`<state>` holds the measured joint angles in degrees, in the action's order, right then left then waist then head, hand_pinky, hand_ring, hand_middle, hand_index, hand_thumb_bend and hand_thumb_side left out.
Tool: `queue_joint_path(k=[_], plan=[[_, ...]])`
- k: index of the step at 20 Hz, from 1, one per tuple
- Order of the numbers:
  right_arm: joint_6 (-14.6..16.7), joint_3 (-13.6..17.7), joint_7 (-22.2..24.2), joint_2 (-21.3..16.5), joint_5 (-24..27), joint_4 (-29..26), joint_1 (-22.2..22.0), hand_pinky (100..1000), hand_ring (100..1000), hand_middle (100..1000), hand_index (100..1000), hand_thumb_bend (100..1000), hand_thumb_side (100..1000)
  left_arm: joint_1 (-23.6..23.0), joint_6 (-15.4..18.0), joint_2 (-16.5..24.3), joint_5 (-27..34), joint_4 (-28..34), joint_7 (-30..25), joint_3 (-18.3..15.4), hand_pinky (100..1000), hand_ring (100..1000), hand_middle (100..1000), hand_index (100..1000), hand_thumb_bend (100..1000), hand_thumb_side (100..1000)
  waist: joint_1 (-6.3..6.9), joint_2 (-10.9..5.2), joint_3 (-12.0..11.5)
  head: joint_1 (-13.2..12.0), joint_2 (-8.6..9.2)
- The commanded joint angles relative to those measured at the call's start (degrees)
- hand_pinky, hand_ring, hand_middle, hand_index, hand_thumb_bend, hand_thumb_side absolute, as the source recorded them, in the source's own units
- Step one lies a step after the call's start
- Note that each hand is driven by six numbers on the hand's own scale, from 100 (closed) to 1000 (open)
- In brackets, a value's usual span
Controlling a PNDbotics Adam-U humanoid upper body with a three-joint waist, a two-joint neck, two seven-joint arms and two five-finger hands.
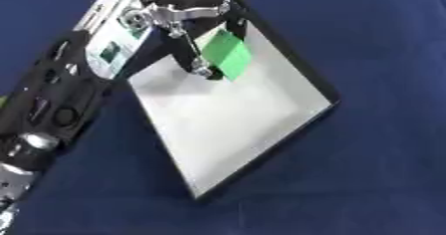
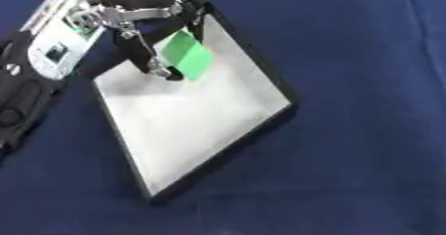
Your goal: Pick up objects on the table and place them in the box.
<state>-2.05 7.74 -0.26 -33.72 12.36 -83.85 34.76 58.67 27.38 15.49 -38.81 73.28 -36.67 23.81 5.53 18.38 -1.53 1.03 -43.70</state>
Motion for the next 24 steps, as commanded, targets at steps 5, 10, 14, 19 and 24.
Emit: queue_joint_path(k=[5, 10, 14, 19, 24], plan=[[0.28, 0.27, 0.36, -1.97, -0.1, -0.44, 0.54, 1000, 993, 991, 882, 100, 470, -0.74, 10.61, -0.54, -5.12, -1.81, -10.16, -0.04, 766, 708, 655, 730, 410, 100, 0.25, -6.69, 0.2, 0.11, 0.15], [0.34, 0.18, 0.47, -1.95, -0.05, -0.64, 0.54, 1000, 993, 990, 882, 100, 470, -1.52, 11.21, -0.96, -9.3, -3.98, -10.25, 0.29, 894, 849, 807, 874, 406, 431, 0.24, -6.64, 0.29, 0.02, 0.28], [0.3, 0.04, 0.58, -1.99, -0.11, -0.62, 0.36, 1000, 993, 990, 882, 100, 470, -1.88, 10.75, -0.86, -11.05, -4.36, -8.17, -0.68, 972, 906, 854, 923, 488, 808, 0.21, -6.72, 0.22, 0.08, 0.94], [0.25, -0.18, 0.82, -1.88, -0.21, -0.42, 0.09, 1000, 993, 990, 882, 100, 470, -1.94, 10.37, -0.2, -12.09, -3.15, -5.62, -1.44, 985, 919, 863, 933, 595, 833, 0.18, -7.1, 0.06, 0.52, 1.94], [0.34, -0.17, 0.85, -2.01, -0.33, -0.21, -0.26, 1000, 994, 990, 882, 100, 470, -1.41, 9.76, 1.68, -9.91, 0.82, -4.64, -2.92, 981, 915, 858, 927, 614, 772, 0.11, -7.46, -0.16, 1.01, 2.02]])
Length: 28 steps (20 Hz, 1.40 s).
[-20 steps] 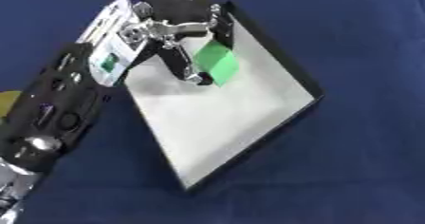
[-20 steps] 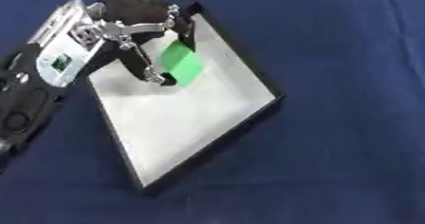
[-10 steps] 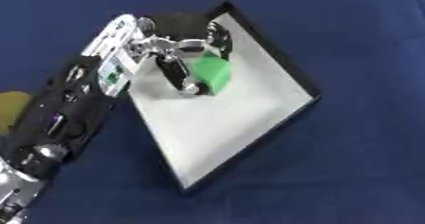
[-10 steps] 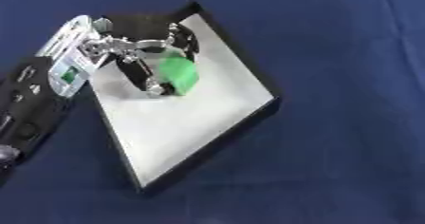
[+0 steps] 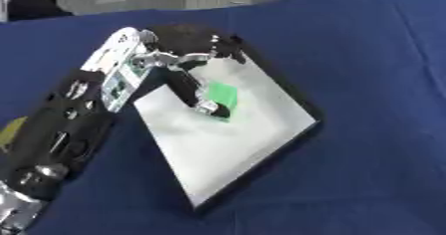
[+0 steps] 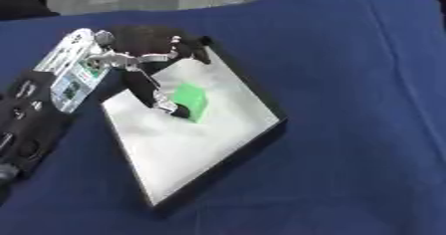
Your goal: Pick up objects on the table and place them in the box.
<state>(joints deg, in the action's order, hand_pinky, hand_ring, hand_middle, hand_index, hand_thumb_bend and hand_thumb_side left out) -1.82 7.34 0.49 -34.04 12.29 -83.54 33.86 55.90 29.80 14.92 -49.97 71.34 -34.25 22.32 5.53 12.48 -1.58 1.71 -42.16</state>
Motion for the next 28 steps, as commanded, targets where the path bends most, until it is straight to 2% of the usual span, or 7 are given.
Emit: queue_joint_path(k=[1, 6, 11, 19, 25, 26, 28], plan=[[0.15, 0.24, 0.08, -1.72, -0.25, -0.52, 0.62, 1000, 994, 990, 882, 100, 470, 1.62, 7.04, 2.85, 2.17, 3.88, -6.99, -1.73, 980, 914, 857, 926, 612, 767, 0.09, -1.6, -0.15, 0.42, 0.36], [0.21, 0.32, -0.08, -1.87, -0.09, -0.57, 0.62, 1000, 994, 990, 882, 100, 470, 3.1, 3.82, 7.0, 8.98, 10.44, -6.02, -4.1, 964, 903, 850, 920, 566, 644, 0.1, -1.73, -0.38, 0.86, -0.3], [0.12, 0.41, -0.26, -1.87, 0.04, -0.63, 0.87, 1000, 993, 989, 882, 100, 470, 3.9, -3.57, 14.33, 19.1, 14.52, -2.91, -9.47, 942, 885, 834, 909, 452, 545, 0.16, -1.9, -0.72, 1.53, -0.82], [0.13, 0.73, -0.74, -2.27, 0.59, -1.08, 1.01, 1000, 993, 989, 882, 100, 470, -0.58, -14.82, 27.23, 32.76, 11.35, 7.37, -21.75, 908, 863, 832, 902, 112, 527, -0.13, -1.96, -1.6, 0.78, -1.95], [0.36, 0.85, -1.01, -2.45, 0.84, -1.16, 1.13, 1000, 992, 988, 882, 100, 470, -6.64, -19.52, 34.03, 39.56, 11.33, 14.36, -28.26, 897, 858, 842, 912, 100, 559, -0.66, -1.76, -2.07, 0.79, -1.96], [0.4, 0.86, -1.05, -2.47, 0.89, -1.18, 1.14, 1000, 992, 989, 882, 100, 485, -7.76, -20.03, 34.99, 39.95, 11.41, 15.16, -28.97, 894, 856, 840, 910, 100, 479, -0.71, -1.73, -2.07, 1.0, -1.96], [0.51, 0.93, -1.19, -2.62, 0.97, -1.24, 1.12, 1000, 992, 989, 881, 100, 470, -11.07, -20.7, 37.47, 40.57, 11.19, 16.59, -30.21, 893, 855, 837, 909, 100, 578, -0.83, -1.64, -2.08, 1.8, -1.9]])
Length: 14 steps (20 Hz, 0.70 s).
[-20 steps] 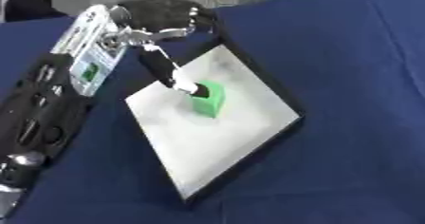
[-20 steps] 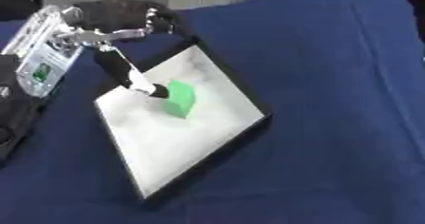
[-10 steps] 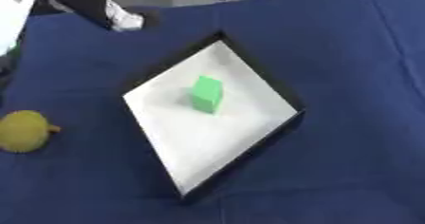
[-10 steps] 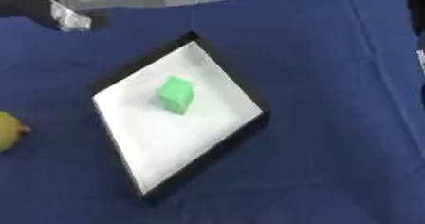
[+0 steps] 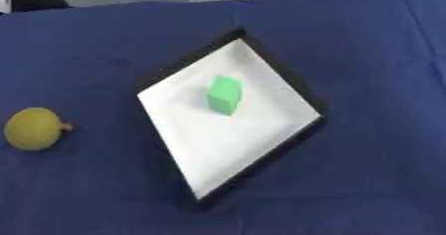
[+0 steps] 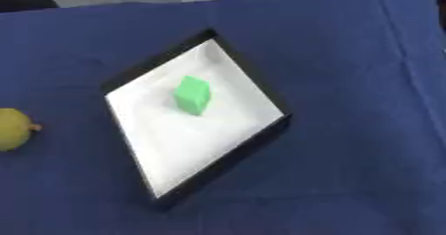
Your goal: Pick up objects on the table and place them in the box.
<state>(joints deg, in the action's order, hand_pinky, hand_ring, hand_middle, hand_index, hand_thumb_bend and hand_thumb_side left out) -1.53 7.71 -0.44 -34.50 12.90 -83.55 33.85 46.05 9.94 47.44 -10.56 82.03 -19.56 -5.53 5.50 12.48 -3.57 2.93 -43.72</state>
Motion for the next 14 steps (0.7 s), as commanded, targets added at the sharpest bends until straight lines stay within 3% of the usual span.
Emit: queue_joint_path(k=[1, 4, 6, 7, 8, 14], plan=[[0.27, 0.61, -0.34, -2.2, 0.41, -1.24, 1.13, 1000, 992, 989, 882, 100, 470, -3.05, -0.84, 6.17, 1.38, 0.4, 2.48, -2.78, 893, 855, 837, 908, 100, 579, -0.89, -1.57, -0.03, 0.8, -0.32], [0.35, 0.58, -0.43, -2.19, 0.51, -1.23, 1.19, 1000, 992, 989, 882, 100, 470, -5.4, -0.47, 7.62, 1.84, 0.46, 3.47, -3.35, 893, 855, 837, 908, 100, 579, -0.96, -1.52, 0.14, 0.87, -0.31], [0.48, 0.79, -0.65, -2.28, 0.62, -1.37, 1.3, 1000, 995, 991, 882, 100, 470, -6.82, -0.61, 8.66, 1.25, -0.52, 2.95, -2.71, 892, 856, 837, 910, 100, 630, -1.19, -1.0, -0.41, 1.86, 0.72], [0.52, 0.82, -0.74, -2.3, 0.69, -1.42, 1.32, 1000, 995, 991, 882, 100, 459, -8.08, -0.37, 9.13, 0.73, -1.18, 2.43, -2.82, 892, 856, 835, 910, 100, 536, -1.29, -0.84, -0.57, 2.16, 0.93], [0.52, 0.79, -0.79, -2.29, 0.73, -1.45, 1.31, 1000, 995, 991, 882, 100, 470, -9.55, 0.0, 9.51, 0.36, -1.68, 1.98, -3.17, 893, 857, 838, 910, 100, 645, -1.34, -0.78, -0.6, 2.25, 0.94], [0.58, 0.56, -0.8, -2.25, 0.77, -1.44, 1.56, 1000, 994, 990, 882, 100, 470, -19.35, 2.9, 12.91, -0.97, -3.15, -0.68, -4.62, 903, 867, 839, 907, 100, 659, -1.56, -0.77, -0.08, 0.0, 0.74]])
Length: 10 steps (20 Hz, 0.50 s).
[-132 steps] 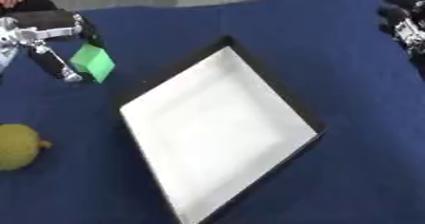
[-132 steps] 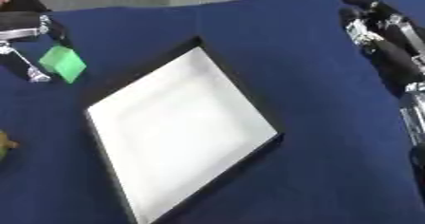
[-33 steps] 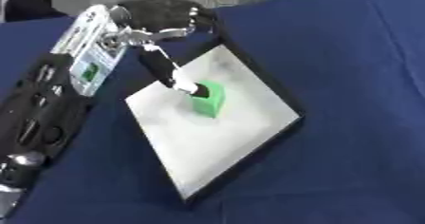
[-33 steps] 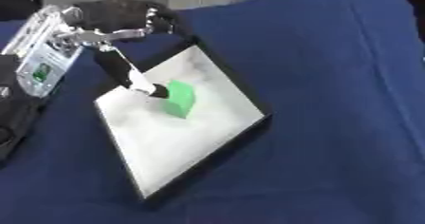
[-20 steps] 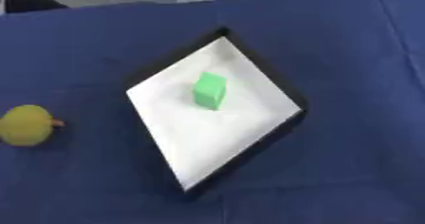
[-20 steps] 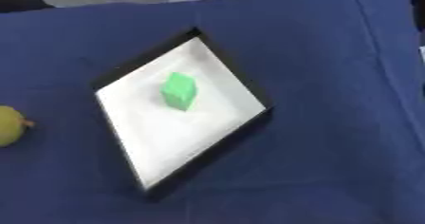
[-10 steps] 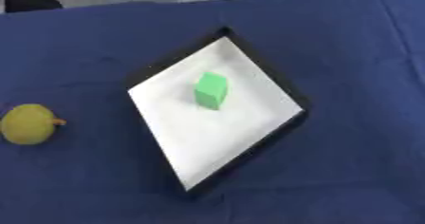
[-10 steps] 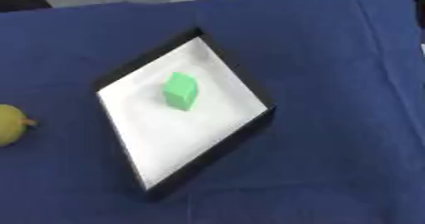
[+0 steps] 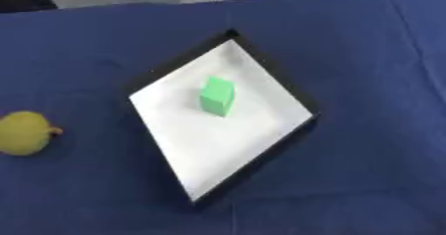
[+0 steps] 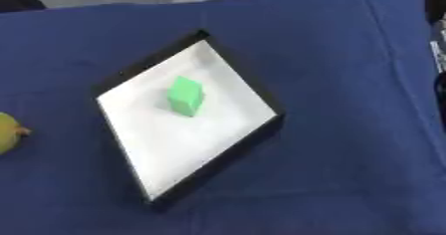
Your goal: Pick up objects on the table and place them in the box.
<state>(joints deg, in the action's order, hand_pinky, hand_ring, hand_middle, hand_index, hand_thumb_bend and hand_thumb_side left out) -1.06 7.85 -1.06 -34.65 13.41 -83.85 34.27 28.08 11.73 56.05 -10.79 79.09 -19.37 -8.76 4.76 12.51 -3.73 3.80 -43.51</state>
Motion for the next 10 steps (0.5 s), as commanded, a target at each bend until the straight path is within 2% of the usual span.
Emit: queue_joint_path(k=[1, 4, 6, 8, 9, 10], plan=[[0.13, 0.36, -0.14, -2.1, 0.24, -1.13, 1.13, 1000, 994, 990, 882, 100, 470, -3.0, 1.58, 4.73, -0.99, -0.39, -0.99, -1.58, 903, 868, 839, 907, 100, 669, -0.8, -0.79, 0.19, -1.08, 0.68], [0.12, 0.06, 0.13, -2.05, 0.02, -0.96, 0.97, 1000, 994, 990, 882, 100, 470, -7.6, 2.79, 5.4, -2.27, -1.63, -1.66, -1.14, 908, 873, 844, 909, 100, 705, -0.74, -0.84, 0.5, -1.41, 1.0], [0.12, -0.09, 0.32, -1.83, -0.06, -0.88, 1.01, 1000, 995, 991, 882, 100, 470, -9.05, 3.64, 5.32, -3.12, -2.72, -2.71, 0.03, 911, 878, 849, 913, 125, 716, -0.71, -0.92, 0.71, -1.65, 0.81], [0.1, -0.26, 0.52, -1.64, -0.12, -0.85, 1.1, 1000, 995, 991, 882, 100, 470, -9.3, 4.7, 5.15, -3.91, -3.73, -4.12, 1.62, 917, 883, 849, 911, 192, 686, -0.74, -0.96, 0.9, -1.77, 0.67], [0.09, -0.33, 0.61, -1.58, -0.16, -0.83, 1.14, 1000, 995, 991, 882, 100, 461, -9.13, 5.39, 5.0, -4.29, -4.07, -4.94, 2.54, 919, 885, 848, 907, 273, 644, -0.75, -0.95, 0.98, -1.9, 0.62], [0.08, -0.39, 0.68, -1.54, -0.2, -0.79, 1.17, 1000, 995, 991, 881, 100, 470, -8.87, 6.11, 4.89, -4.65, -4.32, -5.78, 3.42, 921, 887, 850, 907, 247, 653, -0.75, -0.92, 1.04, -2.03, 0.56]])
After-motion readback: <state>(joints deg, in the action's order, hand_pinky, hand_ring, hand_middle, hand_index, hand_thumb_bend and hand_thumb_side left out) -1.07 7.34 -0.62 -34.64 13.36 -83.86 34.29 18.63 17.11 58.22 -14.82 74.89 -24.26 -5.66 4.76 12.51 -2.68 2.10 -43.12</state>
